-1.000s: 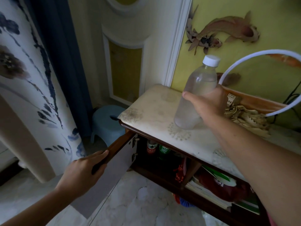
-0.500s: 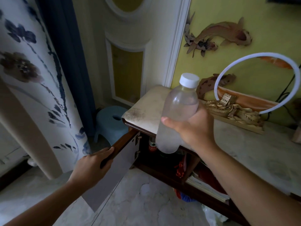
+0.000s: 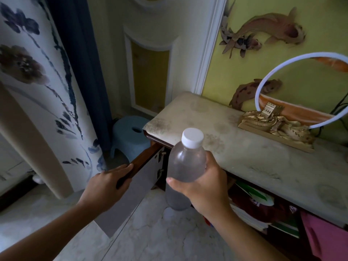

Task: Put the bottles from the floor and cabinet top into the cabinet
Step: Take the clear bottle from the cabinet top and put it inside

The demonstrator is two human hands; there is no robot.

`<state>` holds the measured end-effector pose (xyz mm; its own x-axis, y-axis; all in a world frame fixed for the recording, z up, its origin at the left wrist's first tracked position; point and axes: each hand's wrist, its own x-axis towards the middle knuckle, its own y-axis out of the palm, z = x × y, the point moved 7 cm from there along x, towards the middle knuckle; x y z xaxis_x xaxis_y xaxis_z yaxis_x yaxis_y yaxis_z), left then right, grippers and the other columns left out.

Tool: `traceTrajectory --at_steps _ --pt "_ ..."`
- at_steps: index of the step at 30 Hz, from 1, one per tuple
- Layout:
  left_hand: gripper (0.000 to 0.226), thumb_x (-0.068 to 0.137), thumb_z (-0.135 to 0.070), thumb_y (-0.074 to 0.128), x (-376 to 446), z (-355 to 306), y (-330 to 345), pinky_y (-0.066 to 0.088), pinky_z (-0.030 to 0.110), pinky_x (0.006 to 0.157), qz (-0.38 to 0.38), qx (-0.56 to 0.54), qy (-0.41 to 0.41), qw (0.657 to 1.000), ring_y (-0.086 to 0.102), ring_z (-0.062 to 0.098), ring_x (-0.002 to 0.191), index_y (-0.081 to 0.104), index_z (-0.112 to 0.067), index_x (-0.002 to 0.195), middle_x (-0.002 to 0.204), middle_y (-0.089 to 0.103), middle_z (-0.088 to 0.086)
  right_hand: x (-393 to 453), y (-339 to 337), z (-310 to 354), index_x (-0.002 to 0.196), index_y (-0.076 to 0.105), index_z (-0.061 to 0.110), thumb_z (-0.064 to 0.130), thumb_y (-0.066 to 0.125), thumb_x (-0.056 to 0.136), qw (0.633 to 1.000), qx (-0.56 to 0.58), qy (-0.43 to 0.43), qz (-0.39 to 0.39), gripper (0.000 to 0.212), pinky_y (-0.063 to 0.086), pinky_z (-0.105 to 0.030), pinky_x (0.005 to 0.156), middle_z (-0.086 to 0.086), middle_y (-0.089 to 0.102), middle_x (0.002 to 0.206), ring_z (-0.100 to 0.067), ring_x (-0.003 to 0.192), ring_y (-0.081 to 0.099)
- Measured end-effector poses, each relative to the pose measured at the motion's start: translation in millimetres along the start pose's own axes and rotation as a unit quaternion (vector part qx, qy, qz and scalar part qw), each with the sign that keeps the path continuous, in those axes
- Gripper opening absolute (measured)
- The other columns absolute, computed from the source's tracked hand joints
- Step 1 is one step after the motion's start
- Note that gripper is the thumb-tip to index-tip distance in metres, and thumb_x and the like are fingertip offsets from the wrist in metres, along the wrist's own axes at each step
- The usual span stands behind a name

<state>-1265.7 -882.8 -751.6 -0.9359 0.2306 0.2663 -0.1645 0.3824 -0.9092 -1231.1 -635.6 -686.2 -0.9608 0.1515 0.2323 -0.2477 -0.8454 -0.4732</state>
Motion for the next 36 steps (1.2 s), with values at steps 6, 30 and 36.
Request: traceTrajectory --at_steps 6,30,36 --pt "0.041 0.086 -0.027 0.062 1 -2 2 0.040 0.005 0.057 -0.003 -0.002 0.000 1.000 0.067 0.007 0.062 0.058 -0.027 0.127 0.107 0.073 -0.005 -7 18 -46 0.107 0.055 0.037 0.041 0.094 0.045 0.999 -0.022 0.041 0.021 0.074 0.052 -0.016 0.070 0.021 0.064 0.095 0.006 0.090 0.062" --pt "0.048 0.085 -0.048 0.044 0 8 11 0.053 0.013 0.063 -0.007 -0.015 0.001 1.000 0.065 -0.001 0.063 0.050 -0.036 0.131 0.115 0.069 -0.008 13 72 -178 0.124 0.060 0.020 0.012 0.093 0.052 0.981 0.022 0.193 -0.022 0.080 0.053 -0.037 0.085 -0.003 0.069 0.114 -0.023 0.107 0.064" --pt "0.046 0.085 -0.044 0.048 3 5 9 0.052 0.011 0.065 0.002 -0.020 -0.005 1.000 0.064 -0.004 0.064 0.055 -0.034 0.129 0.119 0.066 -0.013 20 75 -183 0.122 0.062 0.013 0.015 0.094 0.051 0.982 0.001 0.182 -0.046 0.078 0.049 -0.032 0.084 -0.010 0.070 0.117 -0.029 0.108 0.065"
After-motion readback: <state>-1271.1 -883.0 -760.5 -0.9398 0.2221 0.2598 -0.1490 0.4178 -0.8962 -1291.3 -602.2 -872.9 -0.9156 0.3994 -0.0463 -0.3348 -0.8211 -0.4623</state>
